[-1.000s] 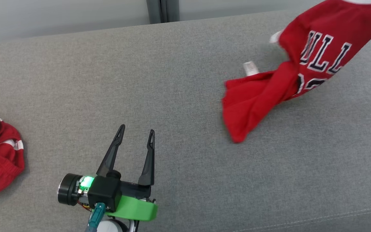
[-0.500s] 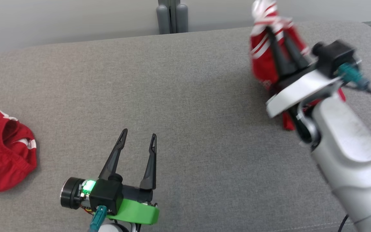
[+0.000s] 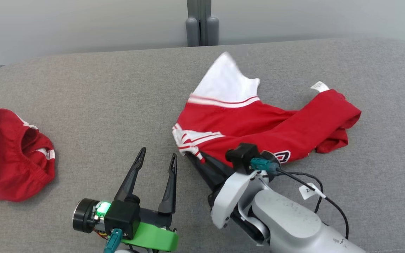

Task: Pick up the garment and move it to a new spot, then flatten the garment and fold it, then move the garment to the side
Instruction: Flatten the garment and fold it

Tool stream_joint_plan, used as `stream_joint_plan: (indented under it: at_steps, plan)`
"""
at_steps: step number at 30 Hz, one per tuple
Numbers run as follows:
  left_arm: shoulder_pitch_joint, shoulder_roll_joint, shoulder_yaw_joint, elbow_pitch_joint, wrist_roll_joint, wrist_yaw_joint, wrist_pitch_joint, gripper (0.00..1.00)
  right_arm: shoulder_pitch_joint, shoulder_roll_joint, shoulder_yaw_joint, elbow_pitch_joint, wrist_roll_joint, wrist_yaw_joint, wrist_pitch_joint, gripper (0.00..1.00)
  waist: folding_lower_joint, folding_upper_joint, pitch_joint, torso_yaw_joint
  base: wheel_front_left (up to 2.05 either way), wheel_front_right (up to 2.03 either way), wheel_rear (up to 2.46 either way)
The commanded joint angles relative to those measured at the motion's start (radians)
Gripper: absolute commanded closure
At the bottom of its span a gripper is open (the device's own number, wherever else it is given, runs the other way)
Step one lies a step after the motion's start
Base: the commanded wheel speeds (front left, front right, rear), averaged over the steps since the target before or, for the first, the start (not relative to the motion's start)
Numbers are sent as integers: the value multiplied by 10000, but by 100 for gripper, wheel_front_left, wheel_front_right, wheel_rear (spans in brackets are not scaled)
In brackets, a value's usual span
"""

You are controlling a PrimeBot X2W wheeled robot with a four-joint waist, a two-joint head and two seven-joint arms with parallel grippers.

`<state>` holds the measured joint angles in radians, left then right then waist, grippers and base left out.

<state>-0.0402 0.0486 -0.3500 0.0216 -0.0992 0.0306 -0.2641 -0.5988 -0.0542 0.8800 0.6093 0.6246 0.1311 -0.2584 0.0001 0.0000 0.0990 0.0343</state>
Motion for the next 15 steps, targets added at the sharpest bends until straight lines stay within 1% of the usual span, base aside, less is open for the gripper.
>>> stream_joint_plan:
  at_steps: [1,4,5,6,11,13,15]
  plan:
    - [87,34,-7,0,-2,-15,-4,0,-135,27,361,-130,351,-7,-78,100,-1,0,-34,78,0,0,0]
    - [52,35,-59,-36,8,5,-4,0,-341,26,987,-666,983,-7,-74,100,-1,0,-51,181,0,0,0]
    - [54,35,-61,-46,21,26,-4,0,-352,9,1080,-713,1082,-7,-74,66,-1,0,-59,206,0,0,0]
    - [68,34,-53,-58,28,54,-4,0,-393,2,1125,-738,1169,-7,-77,0,-1,0,-75,242,0,0,0]
    - [170,34,87,-108,70,185,-4,0,-382,22,1166,-729,1574,-7,-79,0,-1,0,-135,286,0,0,0]
    - [232,34,164,-146,93,229,-4,0,-348,19,898,-712,1591,-7,-80,0,-1,0,-141,240,0,0,0]
    - [255,34,228,-189,104,261,-4,0,-299,17,484,-716,1300,-7,-80,0,-1,0,-128,172,0,0,0]
